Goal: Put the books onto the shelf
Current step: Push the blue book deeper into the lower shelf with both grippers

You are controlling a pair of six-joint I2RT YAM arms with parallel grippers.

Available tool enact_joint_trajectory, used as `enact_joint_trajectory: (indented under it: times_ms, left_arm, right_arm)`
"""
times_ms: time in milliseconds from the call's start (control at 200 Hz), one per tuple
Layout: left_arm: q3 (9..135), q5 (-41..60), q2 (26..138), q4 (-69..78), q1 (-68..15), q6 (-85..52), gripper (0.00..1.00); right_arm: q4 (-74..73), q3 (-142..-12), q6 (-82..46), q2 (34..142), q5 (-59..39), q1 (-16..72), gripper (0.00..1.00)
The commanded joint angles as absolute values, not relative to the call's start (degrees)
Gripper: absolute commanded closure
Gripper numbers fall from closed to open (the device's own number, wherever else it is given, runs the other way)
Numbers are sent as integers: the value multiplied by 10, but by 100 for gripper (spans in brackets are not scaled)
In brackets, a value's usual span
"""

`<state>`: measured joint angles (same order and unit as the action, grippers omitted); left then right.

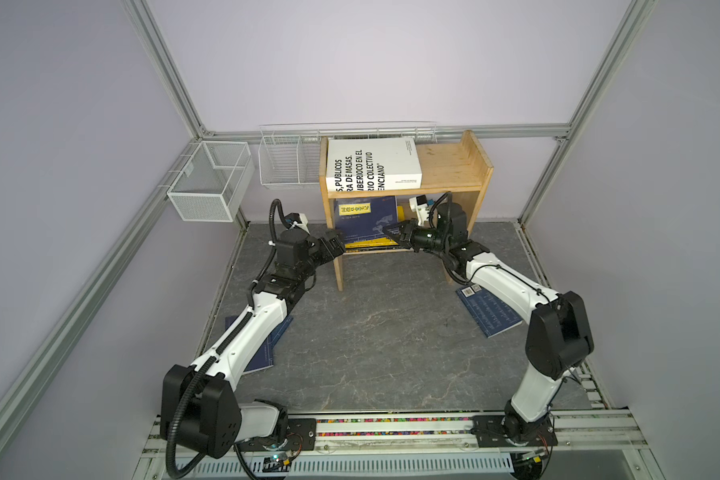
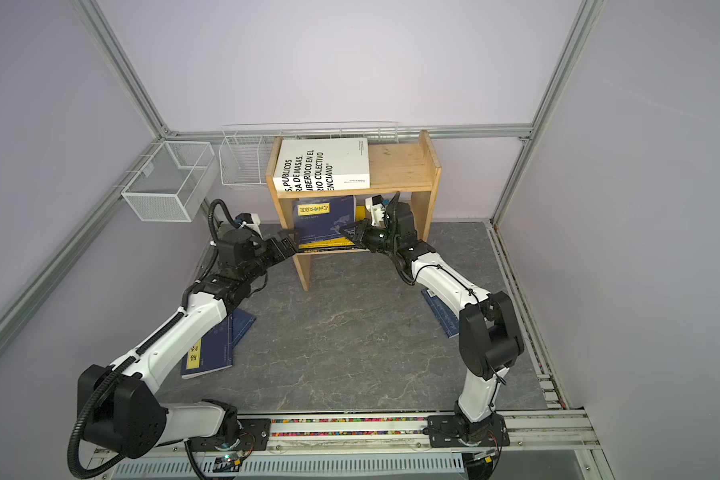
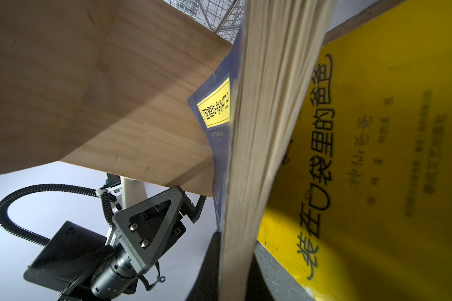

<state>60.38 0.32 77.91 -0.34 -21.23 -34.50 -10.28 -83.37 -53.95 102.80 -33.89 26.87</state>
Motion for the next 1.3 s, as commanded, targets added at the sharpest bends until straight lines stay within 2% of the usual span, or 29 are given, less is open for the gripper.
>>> enact_joint_trajectory:
  times_ms: [0, 235, 435, 560, 750, 865, 950, 1295]
  left_arm:
    - [594, -78, 807, 39, -225, -363, 0]
    - [586, -141, 843, 54, -243, -381, 0]
    - [574, -157, 846, 22, -248, -403, 2]
    - [566, -168, 839, 15, -248, -409, 2]
    - [562, -169, 835, 16, -249, -415, 2]
    - [563, -160, 835, 21, -249, -417, 2]
    - [565, -151, 836, 27, -248, -419, 2]
    - [550, -132, 792, 60, -248, -413, 1]
  right_arm:
    - [-80, -843, -523, 1049, -334, 271, 93]
    - [-78, -844, -523, 1054, -337, 270, 93]
    - [-74, -845, -523, 1056, -325, 270, 92]
    - [-59, -856, -513, 1054, -311, 270, 85]
    - [3, -877, -473, 1032, -250, 270, 58]
    - [56, -891, -439, 1014, -187, 270, 51]
    - [74, -890, -423, 997, -146, 272, 49]
    - [106, -892, -379, 972, -79, 278, 50]
